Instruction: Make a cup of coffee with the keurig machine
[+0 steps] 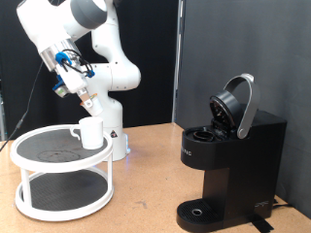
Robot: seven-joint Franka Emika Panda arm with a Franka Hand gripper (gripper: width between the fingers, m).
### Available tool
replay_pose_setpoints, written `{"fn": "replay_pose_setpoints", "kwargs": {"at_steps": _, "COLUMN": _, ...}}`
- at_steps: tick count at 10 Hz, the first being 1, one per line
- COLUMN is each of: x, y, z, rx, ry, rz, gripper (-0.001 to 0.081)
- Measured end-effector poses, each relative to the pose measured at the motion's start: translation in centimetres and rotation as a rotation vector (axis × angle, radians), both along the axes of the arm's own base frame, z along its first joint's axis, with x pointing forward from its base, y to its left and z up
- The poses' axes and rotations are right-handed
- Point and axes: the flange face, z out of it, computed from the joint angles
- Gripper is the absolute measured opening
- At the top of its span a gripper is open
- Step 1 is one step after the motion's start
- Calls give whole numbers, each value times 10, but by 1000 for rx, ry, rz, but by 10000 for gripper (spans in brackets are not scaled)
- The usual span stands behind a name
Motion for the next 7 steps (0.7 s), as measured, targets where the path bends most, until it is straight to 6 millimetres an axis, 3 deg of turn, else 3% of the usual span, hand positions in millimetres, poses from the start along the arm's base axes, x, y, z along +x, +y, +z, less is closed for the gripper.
{"fn": "replay_pose_setpoints", "kwargs": {"at_steps": 4, "x": 37, "y": 38, "z": 18, "rx": 134, "ry": 42, "rz": 42, "gripper": 355}}
{"fn": "replay_pose_setpoints", "kwargs": {"at_steps": 7, "x": 63, "y": 65, "z": 27, "rx": 113, "ry": 49, "rz": -3, "gripper": 355}}
